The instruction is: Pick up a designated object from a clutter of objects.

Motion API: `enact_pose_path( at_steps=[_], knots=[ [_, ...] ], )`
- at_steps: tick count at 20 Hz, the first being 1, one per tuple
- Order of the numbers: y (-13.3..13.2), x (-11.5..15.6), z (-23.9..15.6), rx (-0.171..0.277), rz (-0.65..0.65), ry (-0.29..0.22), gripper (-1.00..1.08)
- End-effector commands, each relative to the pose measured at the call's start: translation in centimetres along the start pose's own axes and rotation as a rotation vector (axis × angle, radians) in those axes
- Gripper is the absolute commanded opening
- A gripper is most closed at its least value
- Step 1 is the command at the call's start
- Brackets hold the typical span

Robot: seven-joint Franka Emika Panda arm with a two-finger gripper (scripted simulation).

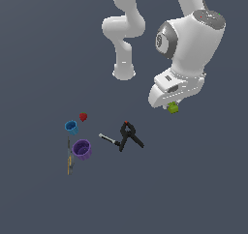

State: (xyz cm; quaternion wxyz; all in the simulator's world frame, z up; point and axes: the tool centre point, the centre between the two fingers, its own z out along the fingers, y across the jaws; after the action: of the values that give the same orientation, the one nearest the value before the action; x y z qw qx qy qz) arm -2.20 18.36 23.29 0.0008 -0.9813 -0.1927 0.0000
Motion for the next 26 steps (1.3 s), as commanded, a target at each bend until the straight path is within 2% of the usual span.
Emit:
enact_pose_path(
  at_steps=[1, 7, 13, 26],
  knots=[
    [-0.3, 1.0, -2.3, 0.0, 0.0, -0.001, -1.0],
    [-0.8, 3.2, -7.1, -0.001, 0.001, 0.0, -1.0],
    [-1.2, 4.8, -10.1, -0.001, 0.002, 0.0, -1.0],
    [-1.4, 5.9, -12.0, -0.001, 0.002, 0.0, -1.0]
  ],
)
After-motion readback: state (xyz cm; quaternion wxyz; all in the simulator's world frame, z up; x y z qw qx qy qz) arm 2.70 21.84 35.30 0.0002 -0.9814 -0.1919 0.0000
